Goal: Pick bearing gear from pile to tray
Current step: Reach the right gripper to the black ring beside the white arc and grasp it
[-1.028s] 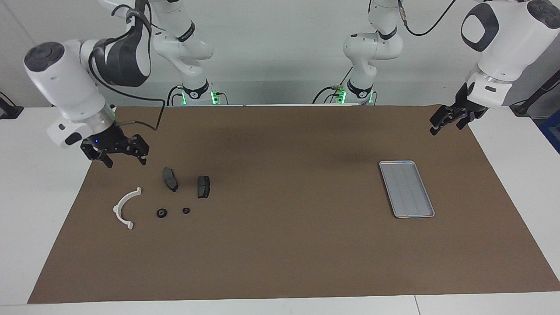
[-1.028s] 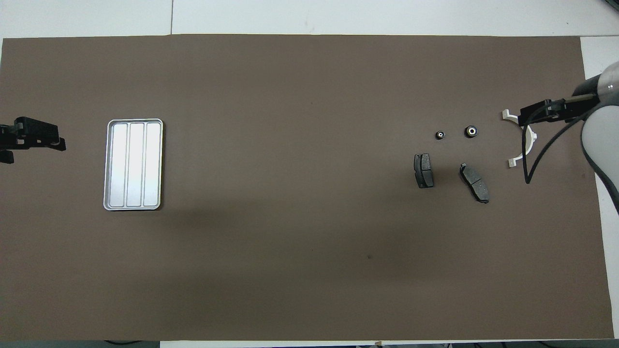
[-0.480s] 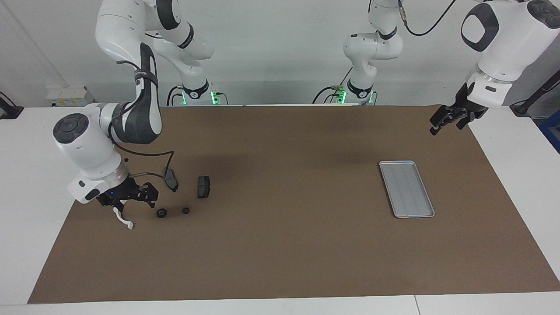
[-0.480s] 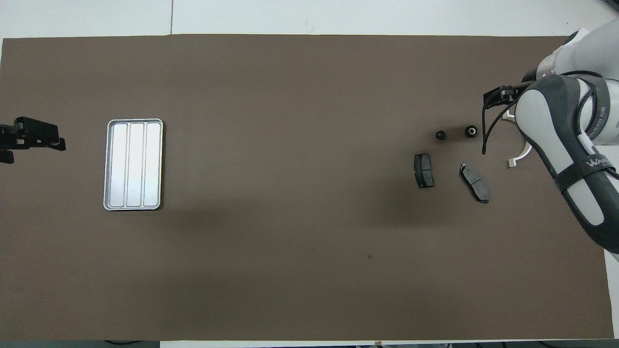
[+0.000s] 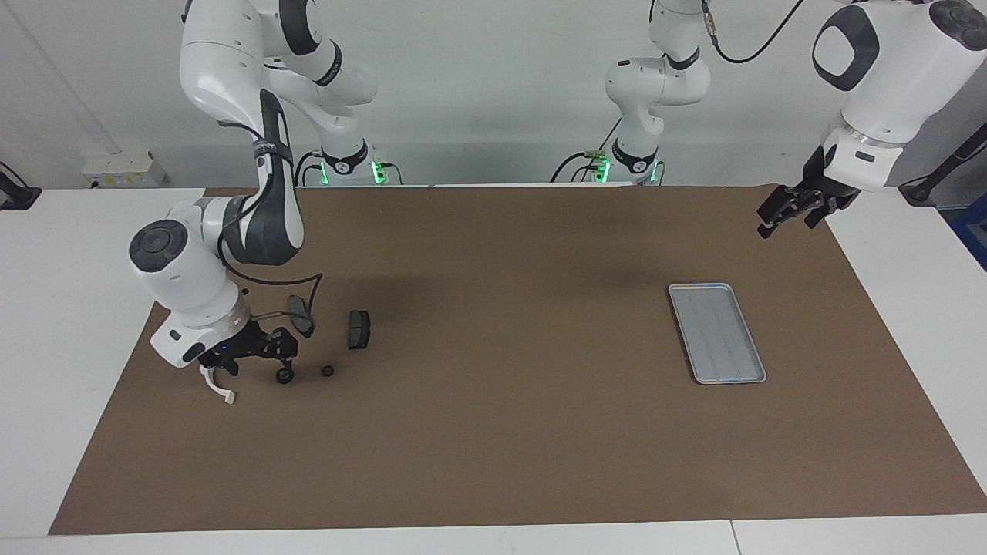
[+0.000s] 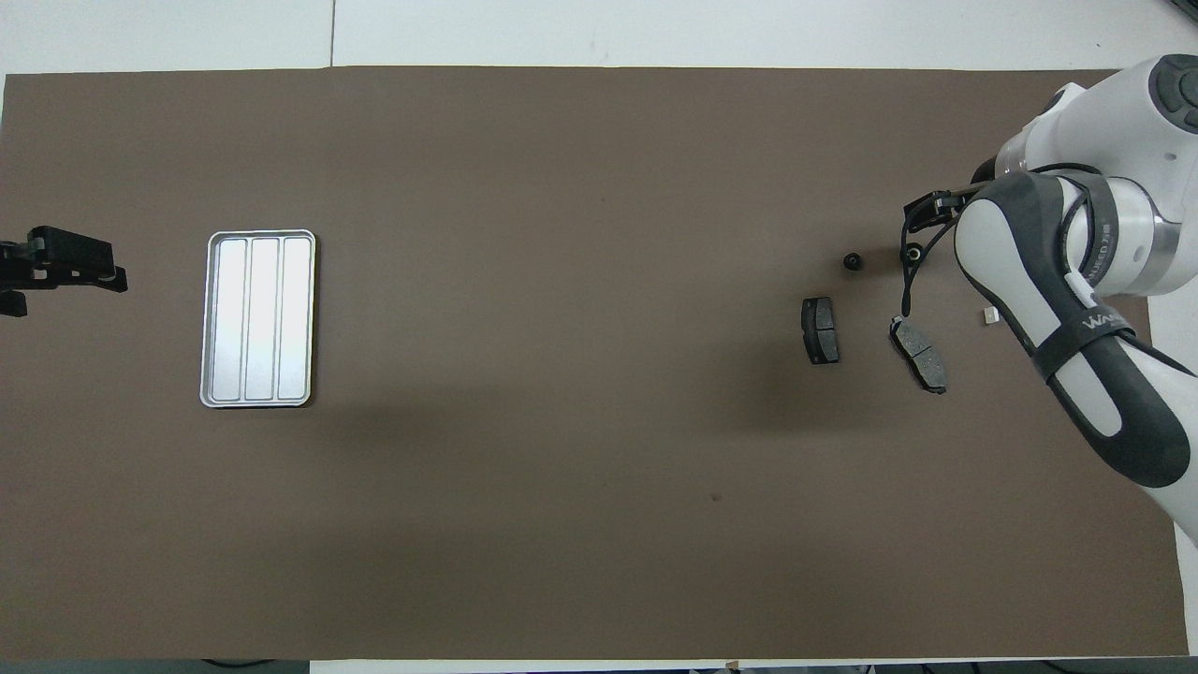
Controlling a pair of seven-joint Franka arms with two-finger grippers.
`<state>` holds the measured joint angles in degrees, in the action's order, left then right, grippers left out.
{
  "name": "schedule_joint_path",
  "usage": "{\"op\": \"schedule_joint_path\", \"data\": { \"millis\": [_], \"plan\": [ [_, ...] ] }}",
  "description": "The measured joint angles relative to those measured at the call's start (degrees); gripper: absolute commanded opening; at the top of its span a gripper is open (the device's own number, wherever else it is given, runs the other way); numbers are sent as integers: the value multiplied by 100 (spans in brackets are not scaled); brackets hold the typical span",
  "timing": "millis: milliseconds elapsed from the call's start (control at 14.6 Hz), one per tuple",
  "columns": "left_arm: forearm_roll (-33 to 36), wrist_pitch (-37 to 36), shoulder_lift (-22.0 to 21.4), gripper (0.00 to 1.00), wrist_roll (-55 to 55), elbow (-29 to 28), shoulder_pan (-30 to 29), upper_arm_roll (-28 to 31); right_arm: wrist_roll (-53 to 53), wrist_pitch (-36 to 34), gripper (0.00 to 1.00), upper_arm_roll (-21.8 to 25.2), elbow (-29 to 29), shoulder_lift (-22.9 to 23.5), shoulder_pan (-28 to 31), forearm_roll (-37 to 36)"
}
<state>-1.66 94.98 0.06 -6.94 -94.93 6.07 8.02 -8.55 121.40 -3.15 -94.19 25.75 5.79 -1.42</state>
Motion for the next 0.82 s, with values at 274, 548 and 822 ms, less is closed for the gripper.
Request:
{"op": "schedule_joint_path", "data": {
  "millis": [274, 548, 822],
  "plan": [
    [0, 0, 0, 100, 0, 0, 0, 0, -1, 191, 98, 12, -214, 2, 17, -2],
    [0, 0, 0, 100, 0, 0, 0, 0, -12, 378, 98, 16, -379, 22, 41, -3],
    [0, 0, 0, 100, 0, 0, 0, 0, -35, 431, 98, 16, -459, 44, 48, -4]
  ]
}}
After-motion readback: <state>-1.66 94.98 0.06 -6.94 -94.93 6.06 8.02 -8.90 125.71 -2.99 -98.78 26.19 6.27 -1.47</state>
